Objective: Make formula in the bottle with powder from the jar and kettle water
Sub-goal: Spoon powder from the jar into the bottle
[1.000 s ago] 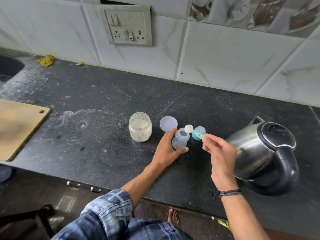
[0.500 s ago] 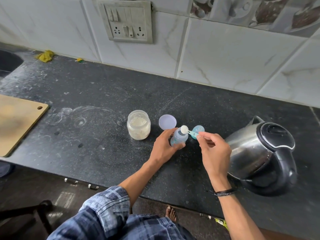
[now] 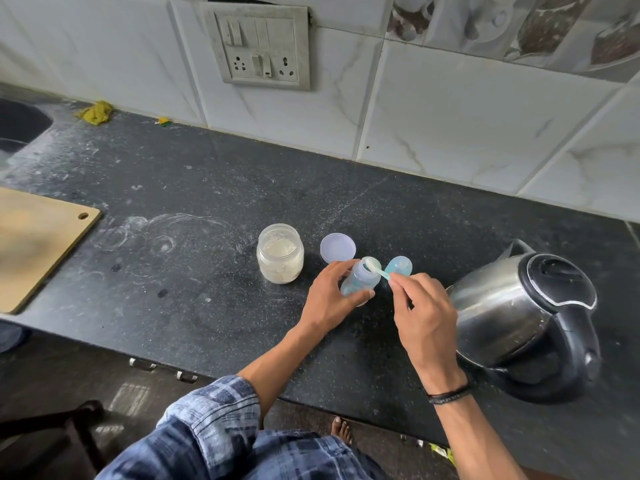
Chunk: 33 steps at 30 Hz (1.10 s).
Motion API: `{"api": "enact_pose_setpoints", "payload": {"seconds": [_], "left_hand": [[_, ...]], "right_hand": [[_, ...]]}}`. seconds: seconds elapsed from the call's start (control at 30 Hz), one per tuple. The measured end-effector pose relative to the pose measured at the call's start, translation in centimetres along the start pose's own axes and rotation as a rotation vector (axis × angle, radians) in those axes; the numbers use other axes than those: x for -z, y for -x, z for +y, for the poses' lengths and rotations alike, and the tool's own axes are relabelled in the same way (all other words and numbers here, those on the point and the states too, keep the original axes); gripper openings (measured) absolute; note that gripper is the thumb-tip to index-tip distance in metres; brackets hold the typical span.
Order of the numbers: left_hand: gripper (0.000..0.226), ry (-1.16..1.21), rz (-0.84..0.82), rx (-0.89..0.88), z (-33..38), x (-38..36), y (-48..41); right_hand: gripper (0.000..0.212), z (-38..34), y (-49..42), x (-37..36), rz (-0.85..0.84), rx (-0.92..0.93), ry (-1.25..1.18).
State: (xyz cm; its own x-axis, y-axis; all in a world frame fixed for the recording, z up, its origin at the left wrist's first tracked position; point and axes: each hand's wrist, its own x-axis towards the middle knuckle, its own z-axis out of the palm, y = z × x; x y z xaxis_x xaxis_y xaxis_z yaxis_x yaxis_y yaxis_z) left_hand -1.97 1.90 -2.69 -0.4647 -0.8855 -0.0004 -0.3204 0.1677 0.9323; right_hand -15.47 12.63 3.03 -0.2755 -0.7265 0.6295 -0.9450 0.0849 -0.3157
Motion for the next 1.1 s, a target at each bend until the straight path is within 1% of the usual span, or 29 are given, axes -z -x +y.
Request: {"api": "enact_pose_setpoints", "payload": {"seconds": [0.23, 0.57, 0.67, 0.8, 0.9, 1.03, 1.1], "left_hand": [[0.064, -0.02, 0.002, -0.016, -0.2, 0.1, 0.0], [0.064, -0.053, 0.008, 0.012, -0.1, -0.1, 0.3], [0.064, -0.06, 0.009, 0.01, -0.1, -0.1, 0.4], [0.064, -0.068, 0.005, 0.007, 0.0, 0.0, 0.4], [0.063, -0.073, 0.007, -0.009, 0.0, 0.0, 0.4], [0.063, -0.086, 0.006, -0.012, -0.1, 0.1, 0.3], [0.062, -0.087, 0.007, -0.016, -0.1, 0.1, 0.3]], "right_hand": [[0.017, 1.1, 0.5, -0.4, -0.011, 0.14, 0.024], [0.014, 1.5, 1.0, -0.1, -0.052, 0.168, -0.029], [0.014, 1.4, 1.0, 0.1, -0.052, 0.15, -0.041], [0.018, 1.3, 0.8, 0.4, -0.032, 0.068, -0.111], [0.017, 1.3, 0.5, 0.8, 0.004, 0.016, -0.173], [0.014, 1.2, 0.6, 1.0, 0.035, 0.013, -0.197], [0.016, 1.2, 0.7, 0.9, 0.026, 0.014, -0.188]]}}
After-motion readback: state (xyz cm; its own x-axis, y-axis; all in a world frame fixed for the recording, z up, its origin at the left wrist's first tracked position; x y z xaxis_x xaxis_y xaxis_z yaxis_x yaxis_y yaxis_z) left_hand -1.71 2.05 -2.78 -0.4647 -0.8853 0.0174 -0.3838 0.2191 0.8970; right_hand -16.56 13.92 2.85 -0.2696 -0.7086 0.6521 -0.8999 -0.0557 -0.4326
